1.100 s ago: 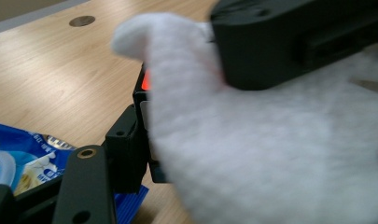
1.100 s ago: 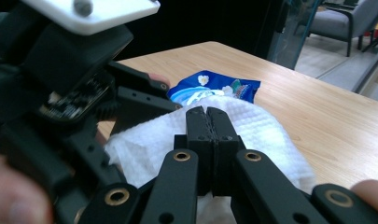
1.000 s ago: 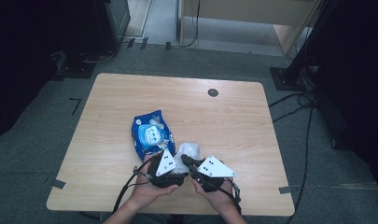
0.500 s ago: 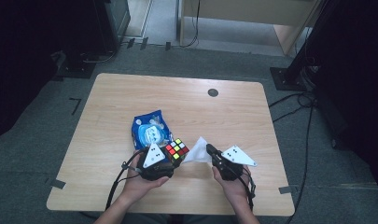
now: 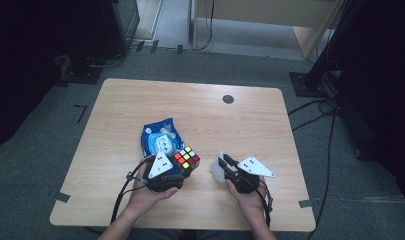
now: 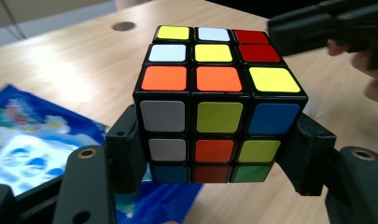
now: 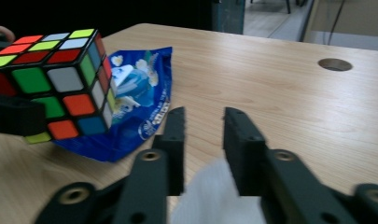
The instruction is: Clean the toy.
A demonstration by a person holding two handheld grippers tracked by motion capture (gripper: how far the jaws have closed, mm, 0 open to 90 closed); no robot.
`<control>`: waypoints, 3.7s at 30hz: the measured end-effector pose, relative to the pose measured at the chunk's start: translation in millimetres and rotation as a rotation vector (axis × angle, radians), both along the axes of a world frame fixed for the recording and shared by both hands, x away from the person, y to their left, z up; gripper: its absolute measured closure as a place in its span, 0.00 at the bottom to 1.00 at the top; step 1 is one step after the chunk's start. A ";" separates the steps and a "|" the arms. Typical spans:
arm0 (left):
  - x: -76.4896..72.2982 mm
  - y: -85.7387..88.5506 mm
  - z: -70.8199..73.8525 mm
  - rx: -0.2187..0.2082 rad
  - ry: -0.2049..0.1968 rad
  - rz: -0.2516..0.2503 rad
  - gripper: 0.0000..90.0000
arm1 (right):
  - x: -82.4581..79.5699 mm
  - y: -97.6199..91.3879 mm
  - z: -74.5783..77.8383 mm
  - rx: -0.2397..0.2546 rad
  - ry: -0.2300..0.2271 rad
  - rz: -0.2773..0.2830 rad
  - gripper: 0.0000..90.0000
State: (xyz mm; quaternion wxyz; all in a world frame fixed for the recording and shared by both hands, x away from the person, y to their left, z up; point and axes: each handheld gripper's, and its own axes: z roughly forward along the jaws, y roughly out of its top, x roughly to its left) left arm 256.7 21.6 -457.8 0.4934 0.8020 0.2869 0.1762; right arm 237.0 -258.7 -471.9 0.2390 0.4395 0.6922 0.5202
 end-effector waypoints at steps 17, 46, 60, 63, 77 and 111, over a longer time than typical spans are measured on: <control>8.1 13.4 16.4 -0.080 0.026 0.039 0.38 | -11.3 58.0 -8.7 0.001 0.008 0.228 0.27; 1.9 -3.5 17.5 -0.129 0.104 -0.042 0.38 | -15.6 84.7 -9.5 -0.017 -0.138 0.095 0.38; 6.5 -2.0 16.6 -0.162 0.157 -0.046 0.37 | -21.2 88.9 -12.7 -0.055 -0.152 0.067 0.39; 7.0 -0.6 17.3 -0.163 0.159 -0.046 0.36 | -23.0 90.8 -14.2 -0.065 -0.152 0.074 0.39; 2.4 -3.9 17.0 -0.129 0.133 -0.061 0.38 | -24.5 90.7 -13.6 -0.043 -0.169 0.075 0.34; 13.8 32.9 14.0 -0.057 0.007 -0.026 0.21 | -4.4 44.7 1.0 -0.026 -0.064 0.023 0.39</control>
